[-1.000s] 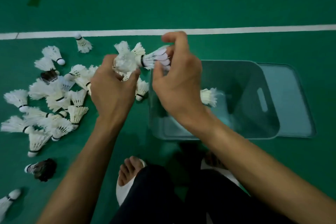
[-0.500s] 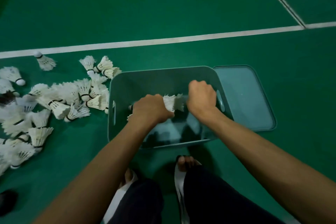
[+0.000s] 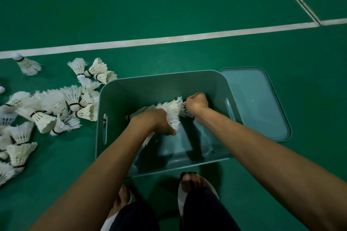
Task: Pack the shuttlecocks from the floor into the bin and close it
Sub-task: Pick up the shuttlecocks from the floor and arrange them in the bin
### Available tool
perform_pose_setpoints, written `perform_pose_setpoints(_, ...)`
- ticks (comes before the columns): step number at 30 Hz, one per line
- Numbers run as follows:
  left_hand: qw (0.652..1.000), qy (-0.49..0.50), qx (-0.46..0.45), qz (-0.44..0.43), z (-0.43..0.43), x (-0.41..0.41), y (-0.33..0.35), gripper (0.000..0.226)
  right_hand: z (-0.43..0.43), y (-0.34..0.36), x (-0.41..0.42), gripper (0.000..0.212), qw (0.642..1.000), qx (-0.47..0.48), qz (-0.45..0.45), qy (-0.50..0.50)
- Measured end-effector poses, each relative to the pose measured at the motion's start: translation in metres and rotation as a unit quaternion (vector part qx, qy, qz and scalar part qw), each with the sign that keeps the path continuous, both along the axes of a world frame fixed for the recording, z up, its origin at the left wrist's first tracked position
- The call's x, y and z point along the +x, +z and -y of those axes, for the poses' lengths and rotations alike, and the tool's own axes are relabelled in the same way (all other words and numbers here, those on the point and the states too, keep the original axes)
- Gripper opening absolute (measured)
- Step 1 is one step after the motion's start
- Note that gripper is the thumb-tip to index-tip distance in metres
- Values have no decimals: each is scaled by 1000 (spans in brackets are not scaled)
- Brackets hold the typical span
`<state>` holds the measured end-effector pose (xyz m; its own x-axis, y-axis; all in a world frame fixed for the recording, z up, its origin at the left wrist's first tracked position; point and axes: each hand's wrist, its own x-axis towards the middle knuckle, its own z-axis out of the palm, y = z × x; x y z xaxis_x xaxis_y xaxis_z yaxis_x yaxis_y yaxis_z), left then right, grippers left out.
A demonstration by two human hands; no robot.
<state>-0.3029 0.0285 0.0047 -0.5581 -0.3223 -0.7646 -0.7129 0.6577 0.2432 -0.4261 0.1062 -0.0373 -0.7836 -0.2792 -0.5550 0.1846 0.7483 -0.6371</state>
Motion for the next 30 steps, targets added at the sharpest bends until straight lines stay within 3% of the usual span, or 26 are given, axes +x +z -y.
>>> perform_pose_setpoints(3, 999, 27, -4, -33, -1, 0, -11, 76, 2, -5, 0, 6, 999, -18, 26, -29)
perform_pose_setpoints(6, 998, 38, 0, -43, -1, -1, -15, 84, -2, -2, -3, 24, 996, -33, 63, -56)
perform_pose_setpoints(10, 999, 32, -7, -36, -3, 1, -8, 90, -7, 11, -2, 27, 997, 4, 19, -73)
perform_pose_setpoints(12, 998, 38, -8, -39, -6, 2, -1, 82, -8, 21, 4, 30, 997, 27, -5, -68)
perform_pose_setpoints(15, 996, 69, 5, -56, -9, 5, 9, 61, -10, 32, 13, 54, 997, 43, -46, -46)
perform_pose_setpoints(17, 992, 103, 15, -77, -11, 6, 14, 50, -15, 43, 20, 57, 994, 46, -102, -2)
perform_pose_setpoints(19, 987, 133, 20, -92, -15, 6, 16, 46, -22, 54, 25, 35, 987, 14, -148, 62)
perform_pose_setpoints(21, 984, 144, 19, -105, -18, 6, 17, 41, -30, 66, 28, 16, 977, -32, -144, 155)
perform_pose_setpoints(23, 983, 140, 21, -116, -22, 5, 18, 31, -38, 73, 31, 11, 950, -31, -128, 283)
perform_pose_setpoints(26, 986, 122, 26, -110, -27, 4, 20, 18, -49, 76, 33, 14, 897, 18, -154, 414)
perform_pose_setpoints(30, 978, 129, 57, -153, -32, 5, 15, 25, -58, 77, 26, 23, 870, 81, -224, 432)
